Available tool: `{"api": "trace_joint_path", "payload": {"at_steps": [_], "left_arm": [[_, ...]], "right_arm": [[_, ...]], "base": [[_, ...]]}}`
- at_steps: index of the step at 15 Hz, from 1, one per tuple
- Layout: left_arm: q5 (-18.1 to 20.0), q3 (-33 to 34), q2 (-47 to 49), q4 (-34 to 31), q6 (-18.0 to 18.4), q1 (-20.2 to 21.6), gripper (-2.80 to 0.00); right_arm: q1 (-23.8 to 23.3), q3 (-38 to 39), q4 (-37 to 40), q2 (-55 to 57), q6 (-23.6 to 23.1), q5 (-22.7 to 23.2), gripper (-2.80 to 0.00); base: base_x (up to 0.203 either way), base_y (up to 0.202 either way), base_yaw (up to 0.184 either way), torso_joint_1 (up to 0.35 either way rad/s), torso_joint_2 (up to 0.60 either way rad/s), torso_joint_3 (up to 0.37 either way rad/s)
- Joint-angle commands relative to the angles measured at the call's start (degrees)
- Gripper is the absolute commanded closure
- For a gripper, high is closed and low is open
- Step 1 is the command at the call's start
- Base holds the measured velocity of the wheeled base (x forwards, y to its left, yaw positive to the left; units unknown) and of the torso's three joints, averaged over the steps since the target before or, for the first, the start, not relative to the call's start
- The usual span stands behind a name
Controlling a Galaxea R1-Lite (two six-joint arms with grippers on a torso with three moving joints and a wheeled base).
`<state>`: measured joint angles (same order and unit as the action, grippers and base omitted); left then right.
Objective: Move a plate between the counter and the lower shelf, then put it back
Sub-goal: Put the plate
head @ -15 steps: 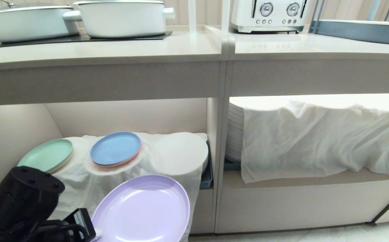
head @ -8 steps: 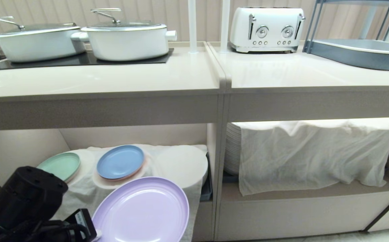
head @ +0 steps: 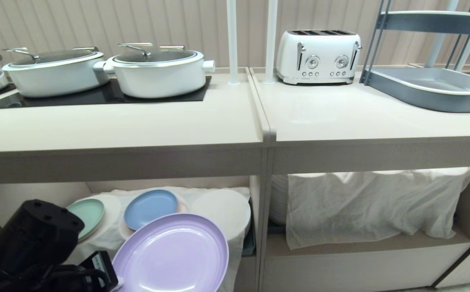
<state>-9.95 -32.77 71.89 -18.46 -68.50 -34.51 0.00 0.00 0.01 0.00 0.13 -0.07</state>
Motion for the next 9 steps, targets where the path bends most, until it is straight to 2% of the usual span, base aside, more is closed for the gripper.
{"api": "trace_joint_path", "payload": {"at_steps": [1, 9], "left_arm": [[0.02, 0.07, -0.07, -0.18, -0.41, -0.03, 0.00], [0.10, 0.07, -1.00, -0.35, -0.41, -1.08, 0.00]], "right_arm": [[0.00, 0.00, -0.01, 0.00, -0.05, -0.01, 0.00], [0.00, 0.00, -0.01, 0.00, -0.05, -0.01, 0.00]], "base": [[0.000, 0.000, 0.000, 0.211, -0.49, -0.282], [0.000, 0.000, 0.000, 0.236, -0.53, -0.287]]}}
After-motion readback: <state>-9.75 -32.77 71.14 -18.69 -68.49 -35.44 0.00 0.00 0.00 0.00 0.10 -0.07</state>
